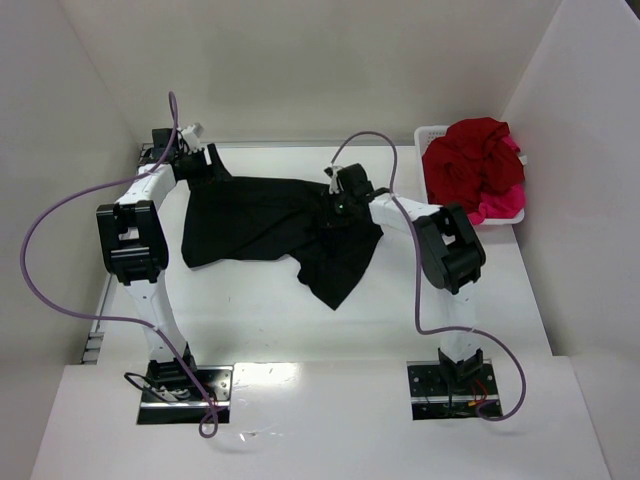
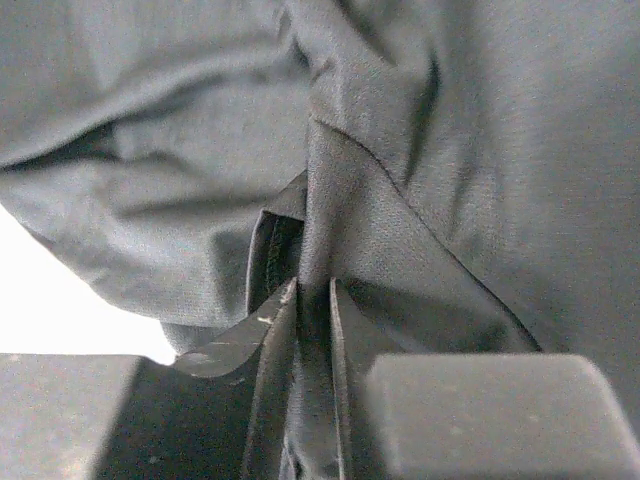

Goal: Fold and stack the t-shirts
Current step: Fold the flattened tshirt in 1/3 of the way

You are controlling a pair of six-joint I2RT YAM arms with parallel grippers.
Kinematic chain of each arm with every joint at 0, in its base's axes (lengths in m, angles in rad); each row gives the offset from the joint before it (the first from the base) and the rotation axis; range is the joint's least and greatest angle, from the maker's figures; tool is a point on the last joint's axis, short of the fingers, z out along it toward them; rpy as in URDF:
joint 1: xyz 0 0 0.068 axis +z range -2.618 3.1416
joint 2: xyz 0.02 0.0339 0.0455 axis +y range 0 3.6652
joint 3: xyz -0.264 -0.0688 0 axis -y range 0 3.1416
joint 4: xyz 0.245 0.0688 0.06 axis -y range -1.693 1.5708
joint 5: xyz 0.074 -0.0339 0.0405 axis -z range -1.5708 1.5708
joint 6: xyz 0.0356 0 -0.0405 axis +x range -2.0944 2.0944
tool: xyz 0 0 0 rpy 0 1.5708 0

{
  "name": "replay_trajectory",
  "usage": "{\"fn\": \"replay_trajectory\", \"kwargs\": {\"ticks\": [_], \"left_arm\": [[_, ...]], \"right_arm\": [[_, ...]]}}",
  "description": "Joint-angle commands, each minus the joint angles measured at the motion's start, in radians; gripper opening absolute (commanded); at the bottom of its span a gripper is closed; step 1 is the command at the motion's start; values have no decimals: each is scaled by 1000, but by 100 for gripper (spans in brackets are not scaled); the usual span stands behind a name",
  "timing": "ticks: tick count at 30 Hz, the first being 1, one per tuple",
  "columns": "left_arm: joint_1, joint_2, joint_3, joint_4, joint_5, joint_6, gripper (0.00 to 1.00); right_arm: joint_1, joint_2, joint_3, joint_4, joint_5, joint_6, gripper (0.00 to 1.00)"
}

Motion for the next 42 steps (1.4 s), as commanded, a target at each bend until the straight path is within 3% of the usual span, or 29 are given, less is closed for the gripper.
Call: {"fn": "replay_trajectory", "kwargs": {"ticks": [1, 5, 7, 10, 13, 15, 18, 24, 29, 31, 33, 38, 42], "left_arm": [[0, -24, 9, 2, 7, 24, 79], [0, -24, 9, 2, 7, 24, 80], [0, -24, 9, 2, 7, 24, 80], [0, -24, 9, 2, 7, 24, 80], [0, -24, 18, 2, 18, 24, 80], [0, -24, 18, 2, 18, 24, 80], [0, -14, 49, 2, 9, 15, 80], [0, 48, 133, -60, -71, 15, 80], [-30, 80, 163, -84, -191, 38, 80], [-30, 80, 163, -94, -232, 49, 80], [-40, 80, 163, -94, -268, 49, 80], [-40, 89, 143, -94, -343, 49, 80], [-40, 100, 143, -103, -343, 49, 79]], "right_arm": [[46, 28, 38, 10, -32, -13, 22], [56, 28, 38, -15, -32, -13, 22], [56, 17, 27, -15, -32, -13, 17], [56, -4, 17, -29, -106, -27, 19], [56, -29, 4, -52, -63, -27, 52], [56, -52, -8, -61, 34, -27, 66], [46, -104, -8, -61, 107, 4, 76], [-42, -182, 30, -41, 285, 104, 79], [-75, -106, 108, -154, 438, 104, 61], [-76, -35, 153, -215, 455, 114, 59], [-76, -6, 162, -225, 455, 114, 59], [-76, 13, 173, -225, 520, 127, 72], [-85, 63, 214, -292, 584, 127, 74]]}}
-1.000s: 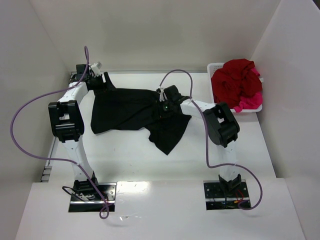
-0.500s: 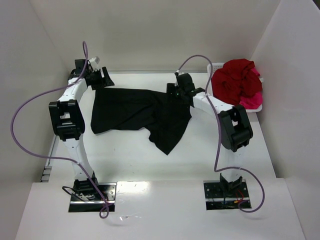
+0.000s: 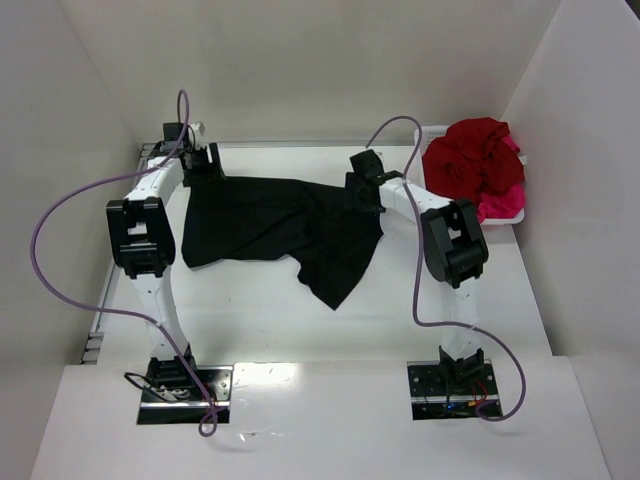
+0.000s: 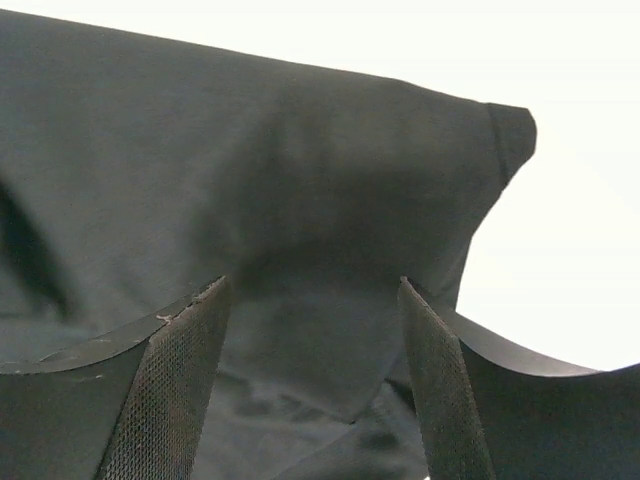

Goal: Fold and stack the t-shirts
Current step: Fold the flattened tshirt in 1/3 of the way

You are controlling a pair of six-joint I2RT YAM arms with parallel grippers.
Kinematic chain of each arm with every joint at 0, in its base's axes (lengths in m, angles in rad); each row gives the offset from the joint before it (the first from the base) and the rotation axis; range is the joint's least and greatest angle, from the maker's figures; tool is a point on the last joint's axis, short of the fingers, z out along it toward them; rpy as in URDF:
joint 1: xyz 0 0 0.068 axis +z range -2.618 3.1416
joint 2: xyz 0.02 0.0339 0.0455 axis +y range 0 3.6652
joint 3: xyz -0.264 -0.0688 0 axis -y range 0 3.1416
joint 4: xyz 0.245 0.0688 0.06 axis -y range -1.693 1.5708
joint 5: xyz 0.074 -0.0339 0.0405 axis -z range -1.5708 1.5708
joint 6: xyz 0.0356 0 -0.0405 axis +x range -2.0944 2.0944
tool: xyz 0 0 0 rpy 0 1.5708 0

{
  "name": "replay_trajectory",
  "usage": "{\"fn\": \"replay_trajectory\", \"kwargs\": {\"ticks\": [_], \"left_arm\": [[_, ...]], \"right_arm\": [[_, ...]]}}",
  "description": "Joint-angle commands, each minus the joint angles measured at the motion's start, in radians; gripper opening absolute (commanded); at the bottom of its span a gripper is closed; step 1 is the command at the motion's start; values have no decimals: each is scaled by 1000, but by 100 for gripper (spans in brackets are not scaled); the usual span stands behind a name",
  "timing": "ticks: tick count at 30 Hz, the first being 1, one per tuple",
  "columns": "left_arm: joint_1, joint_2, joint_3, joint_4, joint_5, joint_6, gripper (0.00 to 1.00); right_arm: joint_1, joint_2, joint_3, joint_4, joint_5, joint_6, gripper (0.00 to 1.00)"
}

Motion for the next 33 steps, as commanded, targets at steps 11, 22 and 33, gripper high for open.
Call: {"fn": "replay_trajectory", "kwargs": {"ticks": [11, 22, 33], "left_arm": [[4, 60, 11, 4, -45, 20, 55], [4, 105, 34, -5, -77, 29, 40], [4, 237, 196, -70, -88, 11, 41]], "right_arm": [[-2, 93, 113, -63, 189, 69, 47], [-12, 273, 276, -120, 199, 69, 24], [-90, 424, 563, -206, 144, 131, 31]]}}
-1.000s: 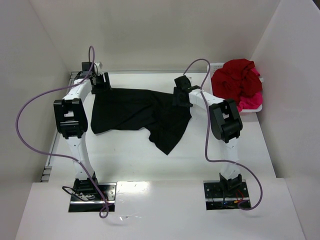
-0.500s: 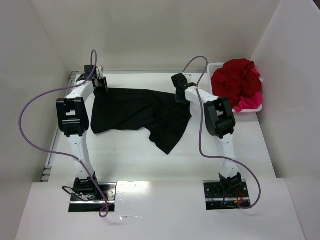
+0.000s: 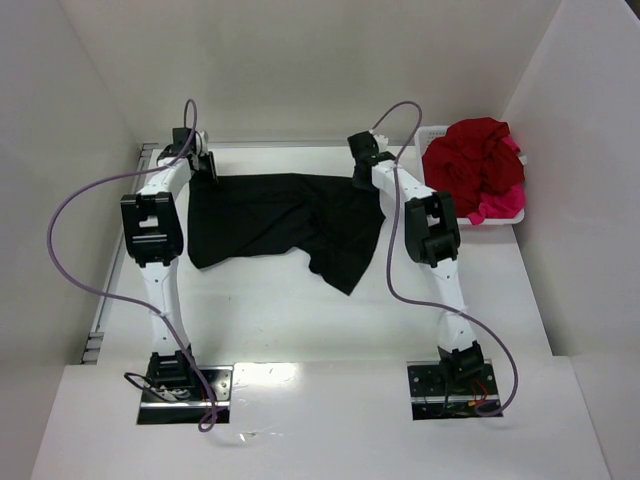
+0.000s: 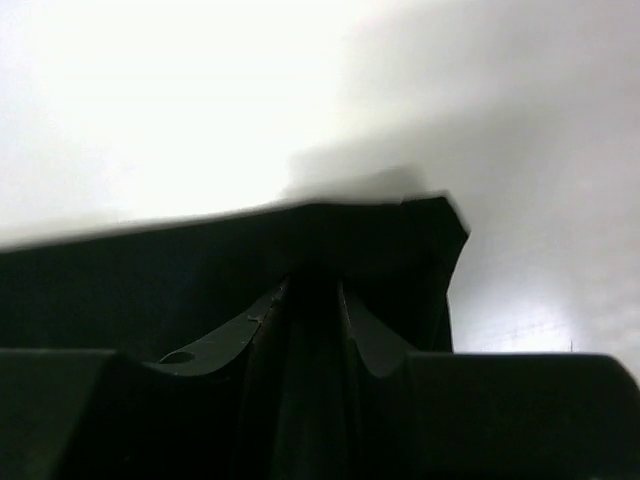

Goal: Fold and stack the t-shirts
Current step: Fold the flattened tshirt in 1/3 of the way

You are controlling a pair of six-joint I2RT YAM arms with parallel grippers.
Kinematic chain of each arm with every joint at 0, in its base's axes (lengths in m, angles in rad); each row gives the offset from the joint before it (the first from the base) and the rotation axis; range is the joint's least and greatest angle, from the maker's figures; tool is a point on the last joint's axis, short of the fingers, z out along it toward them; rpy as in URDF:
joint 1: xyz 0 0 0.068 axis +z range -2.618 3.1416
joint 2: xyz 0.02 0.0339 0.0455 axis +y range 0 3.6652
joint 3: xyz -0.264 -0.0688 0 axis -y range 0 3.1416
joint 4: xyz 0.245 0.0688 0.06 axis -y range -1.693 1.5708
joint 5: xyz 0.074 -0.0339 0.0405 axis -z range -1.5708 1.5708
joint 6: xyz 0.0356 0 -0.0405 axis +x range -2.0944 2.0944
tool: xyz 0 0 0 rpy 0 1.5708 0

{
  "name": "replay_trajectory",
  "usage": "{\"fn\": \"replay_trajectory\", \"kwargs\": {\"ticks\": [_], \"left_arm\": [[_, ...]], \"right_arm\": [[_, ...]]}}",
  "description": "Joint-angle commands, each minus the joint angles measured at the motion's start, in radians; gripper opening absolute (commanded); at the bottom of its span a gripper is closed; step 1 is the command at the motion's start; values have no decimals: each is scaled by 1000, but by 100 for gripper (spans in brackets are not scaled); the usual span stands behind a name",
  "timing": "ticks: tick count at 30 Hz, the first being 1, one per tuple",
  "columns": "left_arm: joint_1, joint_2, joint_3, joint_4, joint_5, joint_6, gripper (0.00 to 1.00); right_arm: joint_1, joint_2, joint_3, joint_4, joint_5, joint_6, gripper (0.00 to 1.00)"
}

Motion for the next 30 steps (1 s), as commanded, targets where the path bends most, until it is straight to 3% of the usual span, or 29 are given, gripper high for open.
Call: {"fn": "replay_trajectory", "kwargs": {"ticks": [1, 4, 9, 13, 17, 19, 23, 25, 29, 30], "left_arm": [[3, 70, 120, -45, -5, 9, 43], [3, 148, 235, -115, 22, -4, 44], [-6, 326, 597, -249, 47, -13, 44], [-15, 409, 774, -313, 59, -22, 44], [-25, 432, 854, -352, 59, -36, 45], [-25, 423, 854, -364, 15, -36, 45], [-44, 342, 843, -375, -25, -27, 44], [-44, 306, 817, -386, -25, -17, 44], [-54, 83, 627, -331, -73, 2, 41], [-54, 23, 473, -296, -97, 3, 41]], "right_arm": [[-57, 93, 110, -69, -19, 40, 31], [-77, 173, 253, -108, -30, 18, 31], [-77, 290, 472, -184, -30, -11, 31], [-87, 300, 472, -173, -39, -11, 31], [-87, 300, 486, -161, -64, -20, 32], [-87, 270, 486, -161, -75, -7, 32], [-87, 103, 294, -60, -75, -17, 32], [-87, -15, 227, -21, -75, -28, 40], [-87, -182, 60, 19, -64, -59, 57], [-87, -221, 20, 45, -64, -59, 59]]}}
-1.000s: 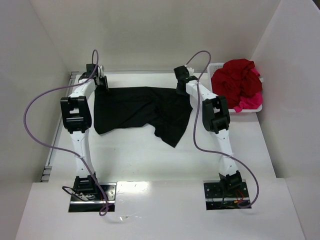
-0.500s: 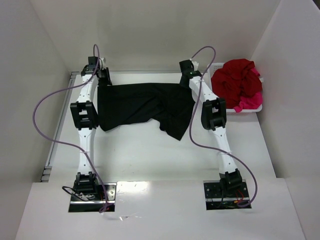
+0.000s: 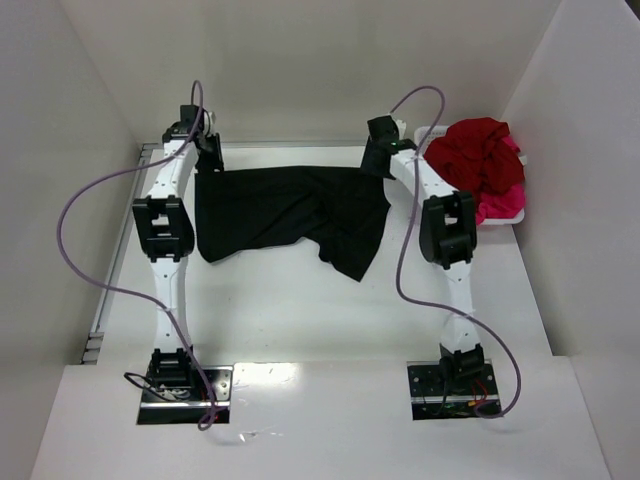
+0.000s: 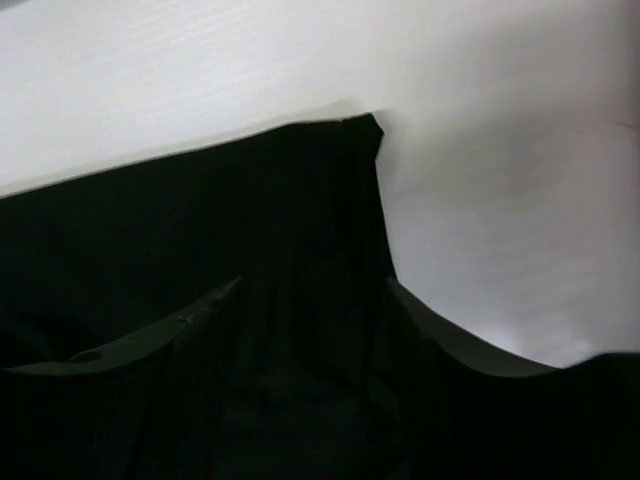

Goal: Fold and stack the t-shirts
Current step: Fold the flattened tshirt in 1/3 of the way

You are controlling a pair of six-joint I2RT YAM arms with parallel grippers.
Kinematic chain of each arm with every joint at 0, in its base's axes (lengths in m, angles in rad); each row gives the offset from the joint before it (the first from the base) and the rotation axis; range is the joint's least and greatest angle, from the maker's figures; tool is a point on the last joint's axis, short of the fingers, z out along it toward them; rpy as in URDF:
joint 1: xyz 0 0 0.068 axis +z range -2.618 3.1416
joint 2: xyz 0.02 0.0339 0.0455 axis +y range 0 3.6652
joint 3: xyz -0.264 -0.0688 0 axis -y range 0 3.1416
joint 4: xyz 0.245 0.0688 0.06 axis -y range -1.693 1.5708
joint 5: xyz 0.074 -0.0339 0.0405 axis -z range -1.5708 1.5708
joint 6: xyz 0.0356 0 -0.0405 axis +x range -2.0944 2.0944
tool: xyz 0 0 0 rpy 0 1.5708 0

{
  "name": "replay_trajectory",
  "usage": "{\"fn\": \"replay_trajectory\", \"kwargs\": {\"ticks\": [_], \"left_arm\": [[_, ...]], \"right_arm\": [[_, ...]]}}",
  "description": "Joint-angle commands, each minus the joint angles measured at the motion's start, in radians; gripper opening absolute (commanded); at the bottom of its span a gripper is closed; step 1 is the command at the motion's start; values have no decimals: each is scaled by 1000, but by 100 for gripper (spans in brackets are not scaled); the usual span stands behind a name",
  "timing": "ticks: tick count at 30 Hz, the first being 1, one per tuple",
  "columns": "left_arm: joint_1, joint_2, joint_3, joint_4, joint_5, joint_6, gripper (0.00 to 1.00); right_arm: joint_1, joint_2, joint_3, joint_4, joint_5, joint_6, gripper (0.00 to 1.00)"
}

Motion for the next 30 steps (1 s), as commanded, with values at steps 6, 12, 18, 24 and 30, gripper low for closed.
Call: {"fn": "replay_trajectory", "kwargs": {"ticks": [6, 12, 18, 24, 30], "left_arm": [[7, -589, -565, 247, -19, -15, 47], [-3, -886, -938, 302, -48, -61, 57], [-3, -1135, -1225, 292, 16, -168, 73], [-3, -1279, -1429, 302, 50, -220, 80], [-12, -1240, -1509, 312, 89, -268, 81]], "right_arm": [[-5, -468, -323, 164, -42, -33, 71], [5, -719, -616, 198, -88, -33, 84], [26, -911, -880, 175, -217, -12, 95], [83, -1046, -1044, 130, -258, 27, 100], [152, -1039, -1122, 153, -258, 74, 100]]}}
